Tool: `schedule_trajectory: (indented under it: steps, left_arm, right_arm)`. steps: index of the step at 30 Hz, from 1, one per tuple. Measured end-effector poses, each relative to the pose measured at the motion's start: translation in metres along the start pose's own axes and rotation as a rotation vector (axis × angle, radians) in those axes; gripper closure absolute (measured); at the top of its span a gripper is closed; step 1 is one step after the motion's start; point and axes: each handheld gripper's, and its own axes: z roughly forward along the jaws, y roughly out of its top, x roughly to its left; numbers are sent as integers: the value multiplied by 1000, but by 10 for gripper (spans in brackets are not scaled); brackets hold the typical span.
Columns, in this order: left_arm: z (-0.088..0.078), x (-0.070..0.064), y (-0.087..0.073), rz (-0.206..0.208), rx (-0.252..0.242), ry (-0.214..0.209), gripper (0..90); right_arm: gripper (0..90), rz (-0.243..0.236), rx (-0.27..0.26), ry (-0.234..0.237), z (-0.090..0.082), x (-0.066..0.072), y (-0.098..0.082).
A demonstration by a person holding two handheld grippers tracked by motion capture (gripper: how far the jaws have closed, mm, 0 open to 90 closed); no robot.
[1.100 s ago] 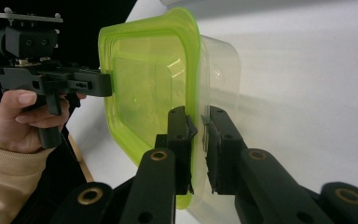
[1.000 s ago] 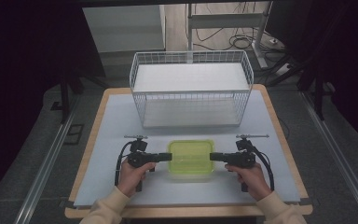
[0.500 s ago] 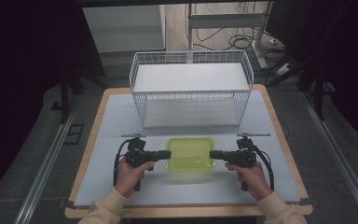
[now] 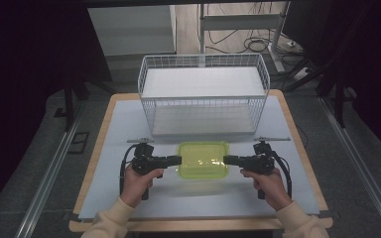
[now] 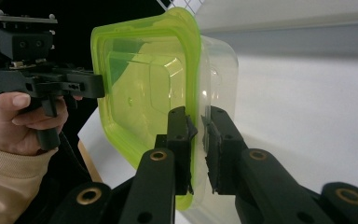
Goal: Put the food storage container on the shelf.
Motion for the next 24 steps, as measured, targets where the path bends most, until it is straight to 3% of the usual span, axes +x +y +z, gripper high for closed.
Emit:
schedule_trajectory:
  steps: [24]
  left_arm:
    - [-33, -27, 53, 57, -69, 9, 808]
  right_arm:
    - [807, -104, -65, -22, -18, 45, 53]
